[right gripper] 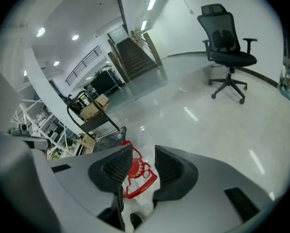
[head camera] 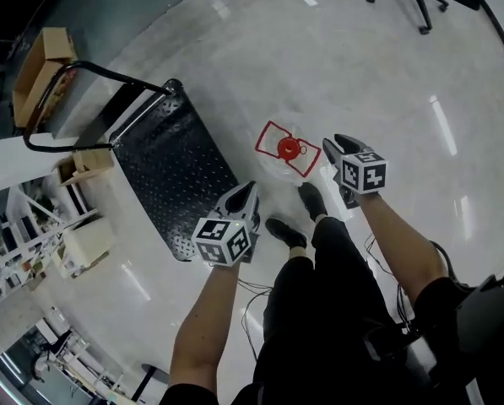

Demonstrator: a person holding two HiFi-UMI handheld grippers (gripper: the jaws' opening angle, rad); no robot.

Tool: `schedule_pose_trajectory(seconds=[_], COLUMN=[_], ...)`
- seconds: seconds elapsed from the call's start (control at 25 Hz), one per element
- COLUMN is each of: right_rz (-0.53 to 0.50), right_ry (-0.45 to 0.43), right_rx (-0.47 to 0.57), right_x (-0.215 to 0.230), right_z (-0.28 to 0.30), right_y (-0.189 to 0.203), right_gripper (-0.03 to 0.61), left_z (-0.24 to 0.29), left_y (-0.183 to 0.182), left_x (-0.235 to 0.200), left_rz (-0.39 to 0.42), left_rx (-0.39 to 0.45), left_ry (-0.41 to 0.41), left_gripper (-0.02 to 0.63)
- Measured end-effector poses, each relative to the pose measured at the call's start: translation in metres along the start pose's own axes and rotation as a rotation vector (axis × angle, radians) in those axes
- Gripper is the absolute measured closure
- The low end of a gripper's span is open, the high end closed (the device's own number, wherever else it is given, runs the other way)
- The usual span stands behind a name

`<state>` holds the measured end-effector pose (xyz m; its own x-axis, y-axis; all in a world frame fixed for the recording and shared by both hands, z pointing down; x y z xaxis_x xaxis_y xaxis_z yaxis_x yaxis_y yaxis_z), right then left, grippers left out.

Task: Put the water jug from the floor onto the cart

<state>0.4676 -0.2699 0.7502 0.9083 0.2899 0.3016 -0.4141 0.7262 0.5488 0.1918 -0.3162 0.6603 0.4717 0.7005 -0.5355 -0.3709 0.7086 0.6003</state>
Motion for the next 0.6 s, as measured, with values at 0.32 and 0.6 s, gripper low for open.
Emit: schedule_pose_trajectory(seconds=[0.32,0.6], right_rz=[0.186,0.284], right_ry=[0.02,-0.032], right_rx=[-0.155,-0.268], right_x=[0.026,0.014], right_z=[0.045,0.072], right_y=[0.056,0.091], right_gripper=[0.442,0.39], left_z=[0.052,0.058], left_y=[0.064,0.106], left_x=[-0.043,-0.062], left_rz=[-0.24,-0.312], left_rx=[-0.074,-0.152], left_ry=[-0.06,-0.077], left_gripper=[0.621,0.621])
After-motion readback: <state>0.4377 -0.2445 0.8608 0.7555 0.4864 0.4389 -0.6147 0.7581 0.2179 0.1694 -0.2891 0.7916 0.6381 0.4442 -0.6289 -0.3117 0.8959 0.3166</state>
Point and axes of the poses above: the fingertips, and each gripper's own axes: z forward along the fingers, x to its right, y out of its underside, the point moved 7 cm from there along -z, backward along the fingers, and after that the axes turned 10 degrees about y, right-handed, at the moved point
